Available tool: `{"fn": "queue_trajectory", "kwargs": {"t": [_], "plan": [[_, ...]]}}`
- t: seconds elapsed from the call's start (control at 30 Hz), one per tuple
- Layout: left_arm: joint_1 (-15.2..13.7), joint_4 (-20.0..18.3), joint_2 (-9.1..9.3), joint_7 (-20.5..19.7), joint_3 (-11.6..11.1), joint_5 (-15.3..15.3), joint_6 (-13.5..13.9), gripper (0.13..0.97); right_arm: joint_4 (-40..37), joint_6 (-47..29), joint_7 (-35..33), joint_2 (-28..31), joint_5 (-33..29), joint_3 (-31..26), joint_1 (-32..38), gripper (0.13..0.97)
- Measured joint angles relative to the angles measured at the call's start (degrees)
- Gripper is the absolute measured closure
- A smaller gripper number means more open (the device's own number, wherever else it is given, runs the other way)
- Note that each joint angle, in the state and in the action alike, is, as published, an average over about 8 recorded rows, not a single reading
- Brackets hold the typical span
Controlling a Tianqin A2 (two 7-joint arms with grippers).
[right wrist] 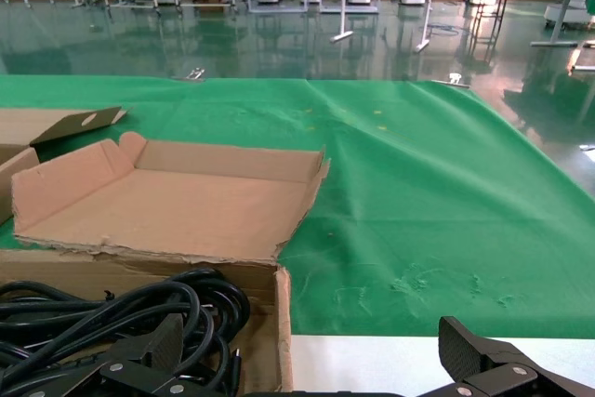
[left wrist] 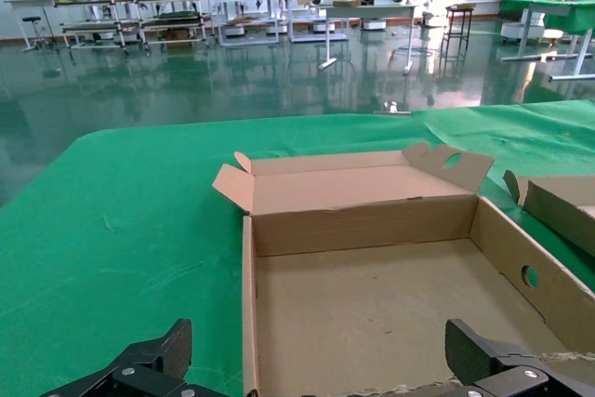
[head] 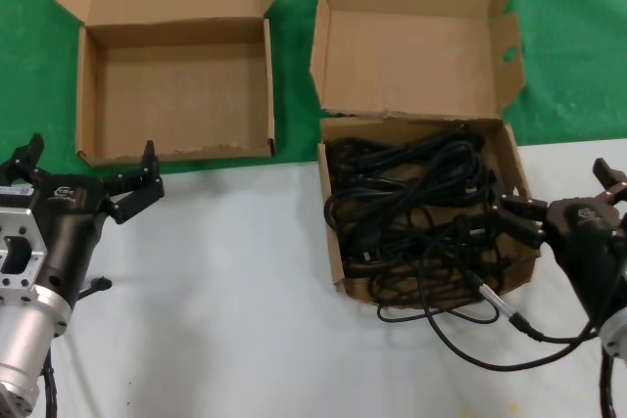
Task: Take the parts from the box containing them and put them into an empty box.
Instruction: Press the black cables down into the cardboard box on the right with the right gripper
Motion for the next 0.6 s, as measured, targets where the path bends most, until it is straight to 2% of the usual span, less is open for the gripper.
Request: {"fn": "queue_trajectory", "kwargs": {"t": [0.2,0.5,0.6], "plan": [[0.00,0.00,0.00,0.00,0.00,0.00,0.00,0.152,0.08,0.03,0.08,0.17,0.10,-0.11,-0.05,0.129],[0.00,0.00,0.00,0.00,0.00,0.00,0.00,0.237,4.00,0.40,1.33,5.11,1.90,-3.10,-2.14,0.129],[0.00,0.00,0.00,0.00,0.00,0.00,0.00,0.294,6.87,-1.36,0.28,7.57,1.05,-3.84,-3.32,0.129]]}}
